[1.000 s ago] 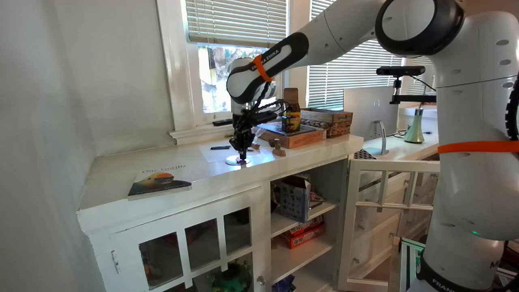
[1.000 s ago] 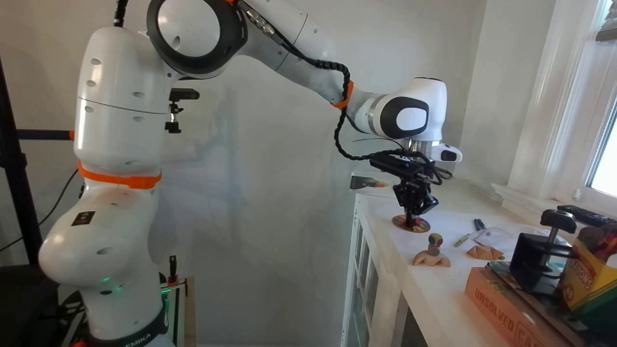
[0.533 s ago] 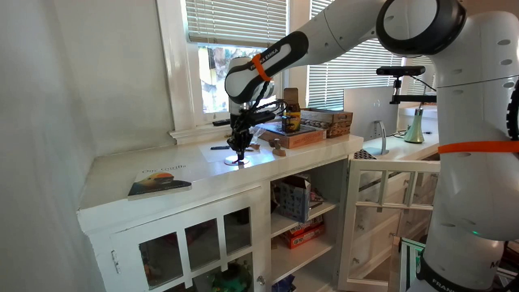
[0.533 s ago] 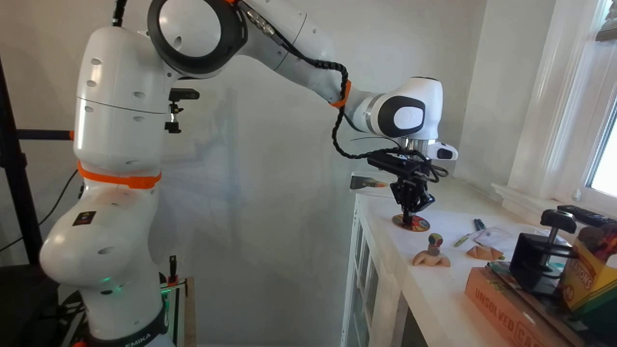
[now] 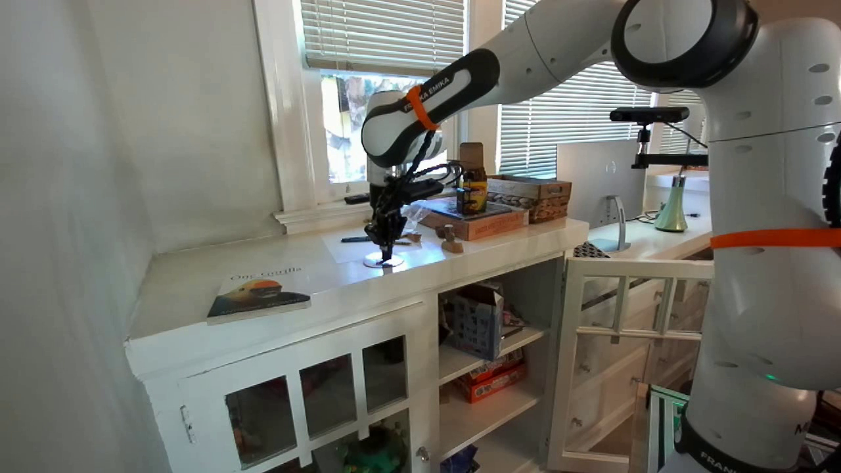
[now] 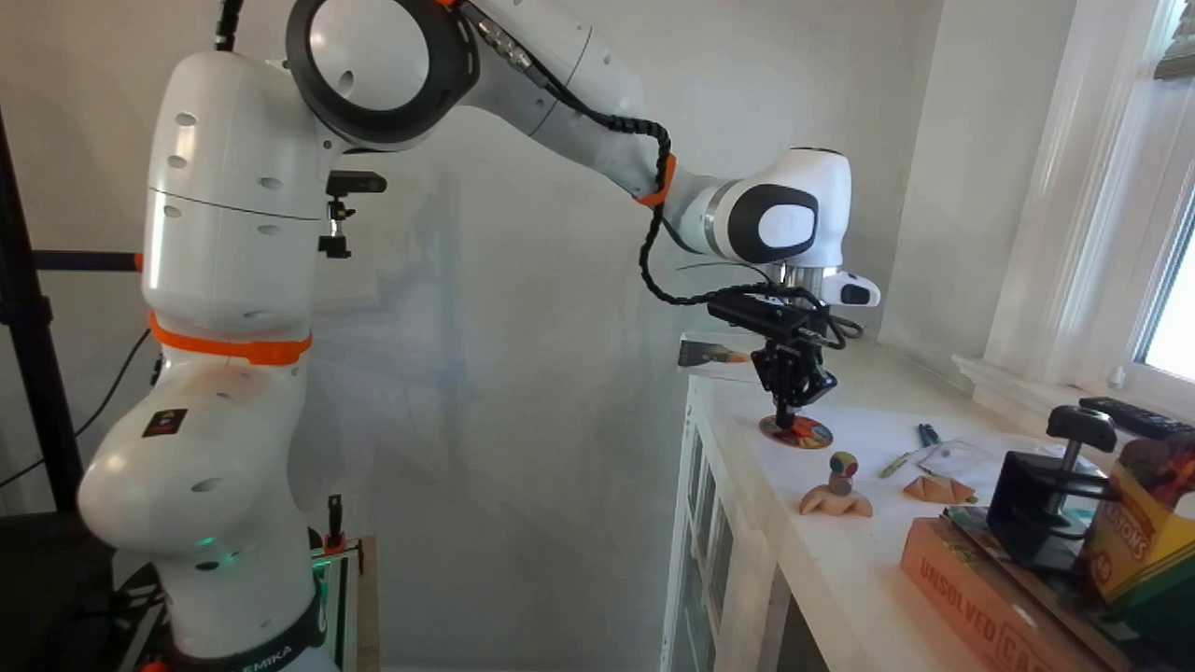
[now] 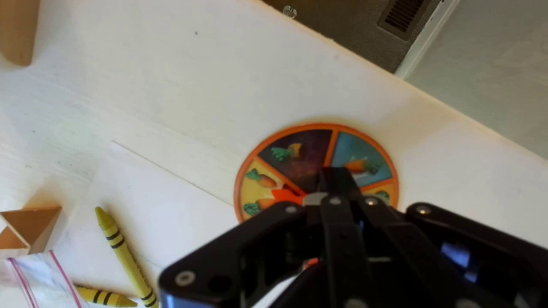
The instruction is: Rotate the pointer on the wheel to the right.
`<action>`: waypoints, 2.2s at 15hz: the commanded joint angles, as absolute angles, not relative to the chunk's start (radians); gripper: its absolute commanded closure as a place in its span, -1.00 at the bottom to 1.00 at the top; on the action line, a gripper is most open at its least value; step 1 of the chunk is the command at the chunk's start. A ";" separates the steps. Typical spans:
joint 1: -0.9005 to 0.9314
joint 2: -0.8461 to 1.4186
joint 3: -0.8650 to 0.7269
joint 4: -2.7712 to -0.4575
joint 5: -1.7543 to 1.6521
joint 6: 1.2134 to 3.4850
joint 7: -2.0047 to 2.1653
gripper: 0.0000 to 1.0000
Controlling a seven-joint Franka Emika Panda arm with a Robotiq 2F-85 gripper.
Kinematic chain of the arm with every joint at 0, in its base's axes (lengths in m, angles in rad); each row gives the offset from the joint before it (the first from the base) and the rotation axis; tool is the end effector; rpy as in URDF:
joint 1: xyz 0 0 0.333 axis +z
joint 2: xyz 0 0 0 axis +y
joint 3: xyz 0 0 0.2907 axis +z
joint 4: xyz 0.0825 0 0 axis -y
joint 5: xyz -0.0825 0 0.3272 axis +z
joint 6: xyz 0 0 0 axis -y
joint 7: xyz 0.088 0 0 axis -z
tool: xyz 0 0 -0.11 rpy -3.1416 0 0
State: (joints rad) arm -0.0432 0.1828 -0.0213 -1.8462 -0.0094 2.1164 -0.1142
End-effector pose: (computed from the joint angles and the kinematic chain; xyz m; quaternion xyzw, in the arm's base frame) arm 0.5600 -0.0360 0.4312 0.9987 0.0273 0.0430 0.0099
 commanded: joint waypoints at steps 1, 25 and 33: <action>-0.040 0.162 -0.018 -1.881 -0.006 2.133 -0.118 1.00; -0.036 0.121 -0.013 -1.890 -0.009 2.075 -0.134 1.00; -0.047 -0.018 -0.034 -1.851 -0.009 1.788 -0.124 0.02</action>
